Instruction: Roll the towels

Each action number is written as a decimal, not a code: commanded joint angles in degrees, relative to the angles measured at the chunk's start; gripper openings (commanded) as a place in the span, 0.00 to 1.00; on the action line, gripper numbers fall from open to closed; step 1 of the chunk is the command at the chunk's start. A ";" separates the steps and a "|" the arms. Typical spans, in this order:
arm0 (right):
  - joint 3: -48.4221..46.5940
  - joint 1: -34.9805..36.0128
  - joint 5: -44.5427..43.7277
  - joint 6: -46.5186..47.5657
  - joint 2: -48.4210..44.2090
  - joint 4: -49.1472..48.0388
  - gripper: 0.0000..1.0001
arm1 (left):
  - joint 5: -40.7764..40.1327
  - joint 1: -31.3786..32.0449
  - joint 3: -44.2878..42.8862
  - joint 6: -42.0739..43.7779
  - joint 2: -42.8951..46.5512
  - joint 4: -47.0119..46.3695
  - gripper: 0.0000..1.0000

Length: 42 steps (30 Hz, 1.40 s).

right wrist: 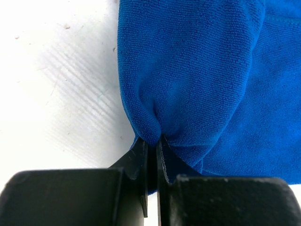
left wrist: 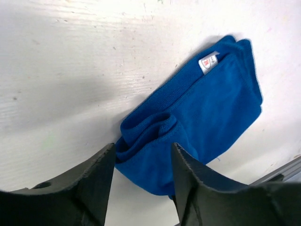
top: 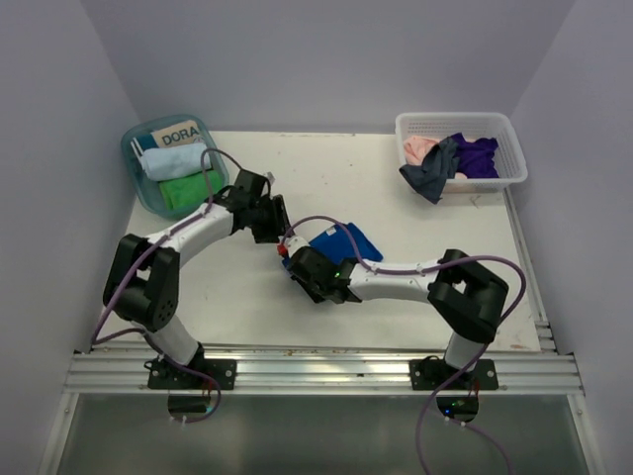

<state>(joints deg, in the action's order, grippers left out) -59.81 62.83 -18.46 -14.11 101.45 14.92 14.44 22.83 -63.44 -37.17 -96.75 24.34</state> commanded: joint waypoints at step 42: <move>8.83 -12.47 30.50 -3.47 -9.69 -8.33 0.00 | -0.37 5.73 12.72 -5.19 7.53 -3.69 0.78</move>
<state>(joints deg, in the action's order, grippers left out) -51.09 50.61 11.97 -17.47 93.67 7.20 16.43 28.34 -49.60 -42.48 -92.66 18.48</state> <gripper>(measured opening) 0.055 0.758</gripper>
